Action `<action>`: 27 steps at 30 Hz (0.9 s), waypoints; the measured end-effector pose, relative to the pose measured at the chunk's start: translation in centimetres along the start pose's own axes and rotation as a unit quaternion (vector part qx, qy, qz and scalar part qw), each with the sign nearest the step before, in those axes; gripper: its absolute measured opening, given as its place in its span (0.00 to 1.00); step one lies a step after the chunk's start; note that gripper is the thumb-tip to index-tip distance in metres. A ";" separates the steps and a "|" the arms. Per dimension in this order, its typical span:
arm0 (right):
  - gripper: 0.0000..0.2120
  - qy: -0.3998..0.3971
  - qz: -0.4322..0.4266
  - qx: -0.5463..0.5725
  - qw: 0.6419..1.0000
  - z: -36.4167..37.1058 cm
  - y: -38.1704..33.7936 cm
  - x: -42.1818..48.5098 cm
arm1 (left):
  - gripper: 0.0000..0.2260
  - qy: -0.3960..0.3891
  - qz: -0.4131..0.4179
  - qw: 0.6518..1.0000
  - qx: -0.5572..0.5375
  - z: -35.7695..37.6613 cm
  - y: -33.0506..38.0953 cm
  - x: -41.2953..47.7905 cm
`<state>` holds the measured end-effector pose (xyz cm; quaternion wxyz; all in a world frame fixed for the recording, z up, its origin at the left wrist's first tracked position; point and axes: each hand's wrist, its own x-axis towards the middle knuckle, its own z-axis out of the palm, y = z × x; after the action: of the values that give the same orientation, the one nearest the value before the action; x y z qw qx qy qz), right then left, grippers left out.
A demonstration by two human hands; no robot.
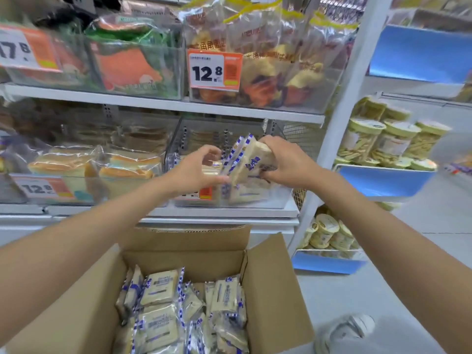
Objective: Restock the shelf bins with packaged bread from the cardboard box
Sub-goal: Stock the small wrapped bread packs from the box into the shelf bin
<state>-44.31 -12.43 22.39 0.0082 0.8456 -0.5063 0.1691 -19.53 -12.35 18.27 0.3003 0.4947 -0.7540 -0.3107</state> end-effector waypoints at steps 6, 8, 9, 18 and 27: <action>0.24 -0.096 -0.002 -0.186 0.978 0.1 4.6 4.1 | 0.12 0.008 0.006 0.989 0.147 -0.3 -2.8 6.1; 0.24 -0.127 -0.003 -0.200 0.971 1.5 4.8 5.2 | 0.11 -0.013 0.004 0.983 0.183 0.3 -3.3 7.0; 0.25 -0.134 0.004 -0.183 0.974 2.2 5.0 5.7 | 0.10 -0.020 0.009 0.982 0.186 0.6 -3.6 7.3; 0.24 -0.189 0.068 -0.033 0.979 4.7 5.8 7.0 | 0.09 -0.033 0.035 0.992 0.117 1.3 -5.3 7.0; 0.37 -0.231 0.087 0.011 0.969 5.7 4.7 5.7 | 0.08 -0.018 0.029 0.985 0.172 1.0 -4.3 10.3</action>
<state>-44.29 -20.60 18.00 -0.1332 0.8145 -0.5641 -0.0246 -21.28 -23.15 15.80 0.2061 0.5110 -0.8156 -0.1763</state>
